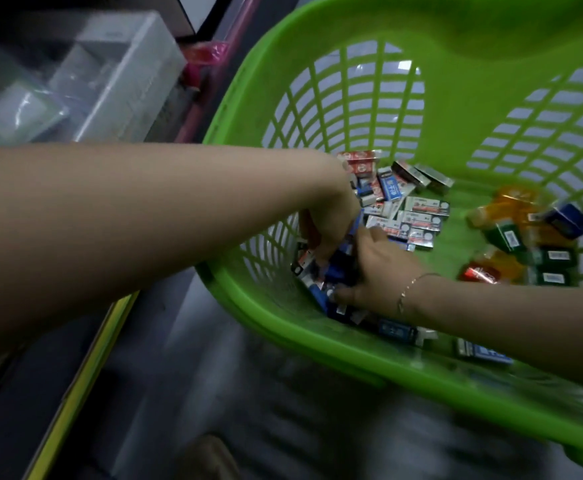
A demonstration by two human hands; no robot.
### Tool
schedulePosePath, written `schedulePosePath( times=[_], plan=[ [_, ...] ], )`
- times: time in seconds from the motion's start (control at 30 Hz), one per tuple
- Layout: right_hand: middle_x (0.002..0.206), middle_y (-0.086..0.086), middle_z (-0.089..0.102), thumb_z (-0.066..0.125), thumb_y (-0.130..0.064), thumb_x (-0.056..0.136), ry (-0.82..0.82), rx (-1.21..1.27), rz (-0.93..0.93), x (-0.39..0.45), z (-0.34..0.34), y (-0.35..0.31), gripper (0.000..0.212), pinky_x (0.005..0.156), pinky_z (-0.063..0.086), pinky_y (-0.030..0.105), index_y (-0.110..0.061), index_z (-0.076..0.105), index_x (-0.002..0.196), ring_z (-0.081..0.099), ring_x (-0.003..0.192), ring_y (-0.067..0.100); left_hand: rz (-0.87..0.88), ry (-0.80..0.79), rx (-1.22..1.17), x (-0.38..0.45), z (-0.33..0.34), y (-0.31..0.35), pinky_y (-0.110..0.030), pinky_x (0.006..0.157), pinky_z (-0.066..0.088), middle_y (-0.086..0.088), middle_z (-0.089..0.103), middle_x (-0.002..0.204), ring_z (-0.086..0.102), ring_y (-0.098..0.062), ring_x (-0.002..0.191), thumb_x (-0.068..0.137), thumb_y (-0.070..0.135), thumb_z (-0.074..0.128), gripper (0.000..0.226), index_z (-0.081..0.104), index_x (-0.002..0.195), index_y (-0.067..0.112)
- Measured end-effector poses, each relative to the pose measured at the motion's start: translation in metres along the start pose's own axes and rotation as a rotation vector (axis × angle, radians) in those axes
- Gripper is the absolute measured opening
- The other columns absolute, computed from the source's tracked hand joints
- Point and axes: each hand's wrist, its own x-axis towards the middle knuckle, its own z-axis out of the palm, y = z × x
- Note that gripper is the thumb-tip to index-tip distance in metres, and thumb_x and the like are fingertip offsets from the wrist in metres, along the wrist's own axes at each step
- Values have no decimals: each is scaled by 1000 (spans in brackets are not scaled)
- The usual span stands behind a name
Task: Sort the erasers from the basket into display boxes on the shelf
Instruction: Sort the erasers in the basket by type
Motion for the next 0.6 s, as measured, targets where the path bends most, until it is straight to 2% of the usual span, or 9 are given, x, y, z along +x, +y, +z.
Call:
schedulePosePath(
  times=[0.1,0.17,0.23,0.33,0.37,0.47,0.53,0.6],
  plan=[
    [128,10,33,67,-62,68,-5,-121,12,-5,9,-3,94,73,37,32,-10,23,133,53,108,30,-26,-8,209,4,15,15,-35,84,52,-3,64,94,63,-23,91,77,37,75,28,61,89,16],
    [131,12,35,67,-61,70,-3,-116,26,-3,10,-6,97,81,41,35,-7,21,136,52,112,31,-38,28,208,6,20,17,-35,86,51,-3,64,88,61,-22,85,79,37,74,27,60,80,14],
    [133,14,41,67,-57,73,-11,-72,30,-2,12,-7,98,89,43,37,-6,16,139,52,115,31,-65,73,180,8,26,18,-31,75,50,-2,62,81,58,-20,79,83,36,70,27,58,72,15],
    [129,15,47,64,-49,79,-13,-25,-8,-4,16,-7,84,86,45,37,-11,19,139,53,112,32,-76,202,243,7,27,24,-20,47,39,-5,65,89,64,-22,88,90,29,61,16,64,89,13],
    [128,15,46,64,-46,80,-9,-11,-21,-5,16,-6,79,85,46,37,-14,21,138,52,112,32,-76,228,259,6,26,25,-19,45,38,-5,66,93,64,-22,90,90,27,61,15,65,92,13],
    [126,13,46,63,-31,82,-8,38,-61,-3,13,-1,63,84,46,35,-21,31,136,52,109,32,-90,279,246,4,24,21,-24,57,43,-3,65,83,60,-20,75,86,27,66,14,63,87,14],
    [128,14,42,62,-21,83,-40,26,-76,2,12,3,59,89,48,34,-24,36,136,52,110,32,-106,344,223,3,23,18,-26,55,44,-2,59,74,58,-19,67,85,29,68,17,60,80,14],
    [126,15,40,63,-13,81,-70,51,-58,10,10,6,52,85,47,29,-21,43,128,51,104,31,-100,419,188,3,20,16,-30,53,42,0,48,64,50,-19,60,81,30,71,33,47,64,16]
  ],
)
